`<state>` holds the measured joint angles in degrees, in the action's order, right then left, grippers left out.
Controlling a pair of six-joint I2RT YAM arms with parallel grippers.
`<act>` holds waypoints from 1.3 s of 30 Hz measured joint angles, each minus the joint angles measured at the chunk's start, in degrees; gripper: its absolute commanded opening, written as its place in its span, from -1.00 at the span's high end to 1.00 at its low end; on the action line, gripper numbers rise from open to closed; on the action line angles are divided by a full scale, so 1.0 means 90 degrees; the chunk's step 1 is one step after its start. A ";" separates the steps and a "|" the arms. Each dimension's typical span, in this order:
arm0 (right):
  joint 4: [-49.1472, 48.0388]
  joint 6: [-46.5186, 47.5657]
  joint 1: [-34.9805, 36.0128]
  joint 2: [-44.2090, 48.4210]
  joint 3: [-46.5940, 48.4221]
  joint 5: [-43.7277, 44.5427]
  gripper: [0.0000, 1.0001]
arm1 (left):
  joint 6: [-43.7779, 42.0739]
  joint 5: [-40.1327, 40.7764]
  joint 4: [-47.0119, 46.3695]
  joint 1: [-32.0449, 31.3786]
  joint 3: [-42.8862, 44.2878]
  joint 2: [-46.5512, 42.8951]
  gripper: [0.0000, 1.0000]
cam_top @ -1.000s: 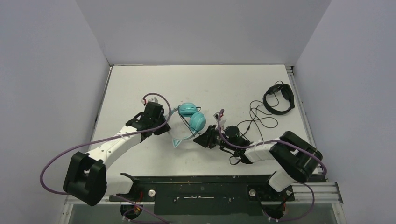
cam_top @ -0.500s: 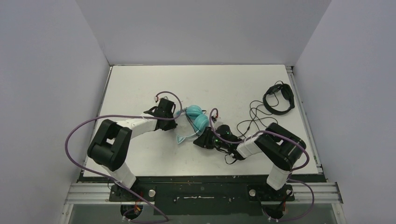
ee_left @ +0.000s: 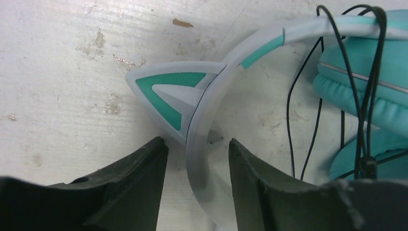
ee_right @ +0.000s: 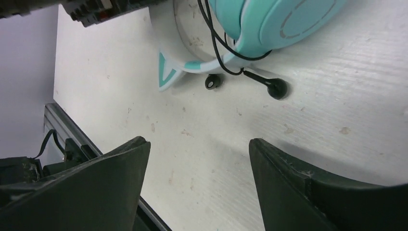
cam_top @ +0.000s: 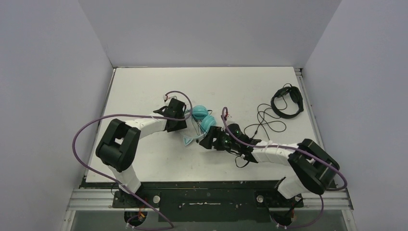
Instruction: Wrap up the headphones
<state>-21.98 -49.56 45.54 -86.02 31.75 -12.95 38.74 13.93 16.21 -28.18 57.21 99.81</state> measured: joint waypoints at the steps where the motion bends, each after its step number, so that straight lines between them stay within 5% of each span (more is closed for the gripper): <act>1: 0.0136 0.0044 0.0000 0.0170 -0.0002 0.0068 -0.65 | -0.0051 0.0019 0.0017 -0.0019 0.0017 -0.0002 -0.11; 10: 0.1343 0.0913 -0.0002 0.2166 -0.0187 0.0865 -0.76 | -0.0245 0.0243 0.0359 -0.0073 -0.0010 -0.0996 -0.33; 14: 0.1831 0.1467 -0.0002 0.3082 -0.0313 0.1372 -0.84 | -0.0352 0.0444 0.0367 -0.0134 -0.0379 -0.2220 -0.93; 28: 0.2786 0.2900 -0.0007 0.4743 -0.0435 0.3279 -0.98 | -0.1134 0.0697 0.0046 -0.0240 -0.2550 -0.6130 -0.95; 39: 0.2640 0.3184 -0.0391 0.5185 -0.0894 0.4155 -1.00 | -0.1610 0.1078 -0.0466 -0.0231 -0.3334 -0.7181 -0.95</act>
<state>1.78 -20.91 42.02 -39.35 23.70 24.45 24.25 23.64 12.01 -30.26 27.20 35.18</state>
